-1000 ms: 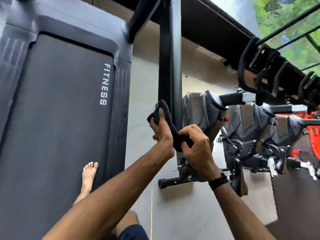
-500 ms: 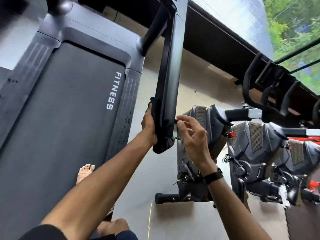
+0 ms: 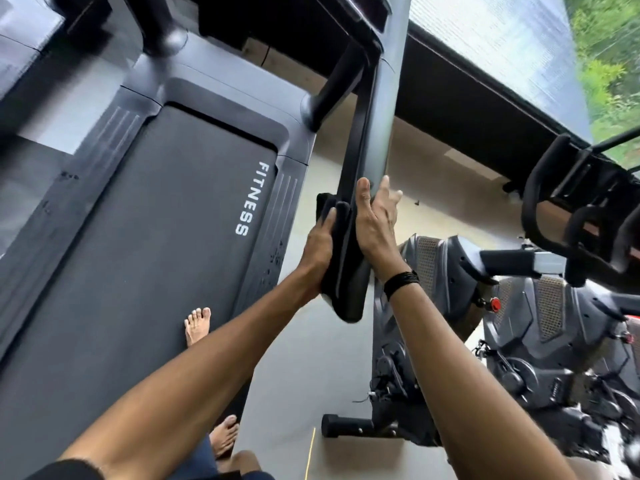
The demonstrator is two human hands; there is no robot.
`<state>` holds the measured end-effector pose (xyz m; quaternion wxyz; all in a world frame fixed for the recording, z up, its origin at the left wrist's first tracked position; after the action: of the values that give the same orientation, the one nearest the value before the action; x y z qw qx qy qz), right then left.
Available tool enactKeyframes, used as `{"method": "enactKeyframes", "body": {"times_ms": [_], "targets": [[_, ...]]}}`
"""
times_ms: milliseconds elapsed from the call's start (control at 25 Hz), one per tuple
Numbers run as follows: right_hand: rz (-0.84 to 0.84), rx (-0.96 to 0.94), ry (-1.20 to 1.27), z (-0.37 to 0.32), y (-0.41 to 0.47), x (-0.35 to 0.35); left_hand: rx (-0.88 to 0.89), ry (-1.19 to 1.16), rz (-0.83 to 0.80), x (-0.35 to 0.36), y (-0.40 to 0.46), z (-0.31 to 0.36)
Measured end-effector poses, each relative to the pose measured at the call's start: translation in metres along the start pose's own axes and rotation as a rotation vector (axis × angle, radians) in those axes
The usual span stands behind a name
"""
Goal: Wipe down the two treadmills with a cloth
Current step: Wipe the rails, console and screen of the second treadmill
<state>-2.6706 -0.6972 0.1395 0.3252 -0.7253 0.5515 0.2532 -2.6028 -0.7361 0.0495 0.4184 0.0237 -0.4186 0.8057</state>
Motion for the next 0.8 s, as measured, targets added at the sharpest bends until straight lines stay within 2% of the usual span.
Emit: {"method": "enactKeyframes", "body": {"times_ms": [80, 280, 440, 520, 640, 720, 800], "targets": [[0.070, 0.061, -0.036, -0.013, 0.034, 0.010, 0.169, 0.156, 0.013, -0.002, 0.014, 0.026], [0.196, 0.056, -0.092, -0.043, 0.130, 0.013, 0.355, 0.129, -0.068, 0.013, 0.011, 0.035], [0.219, 0.000, -0.027, -0.041, 0.162, 0.014, 0.268, 0.164, 0.068, 0.038, 0.119, 0.084], [0.233, -0.029, 0.007, -0.040, 0.163, 0.015, 0.254, 0.178, 0.049, 0.043, 0.151, 0.097], [0.224, -0.072, 0.022, -0.038, 0.160, 0.016, 0.289, 0.116, -0.035, 0.033, 0.107, 0.077], [0.207, -0.084, 0.030, -0.038, 0.162, 0.017, 0.430, 0.091, -0.114, 0.022, 0.063, 0.059], [0.206, -0.096, 0.058, -0.035, 0.163, 0.017, 0.562, 0.117, -0.154, 0.027, 0.060, 0.065]]}}
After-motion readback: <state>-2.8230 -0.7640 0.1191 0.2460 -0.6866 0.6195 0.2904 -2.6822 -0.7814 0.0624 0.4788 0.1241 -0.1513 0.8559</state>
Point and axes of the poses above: each hand's wrist, its own y-axis towards the middle knuckle, its own x-axis out of the palm, z = x × y, the point moved 6 cm from there along y, towards the middle knuckle, and after that the axes turned 9 degrees about z, right-handed, at the moved point
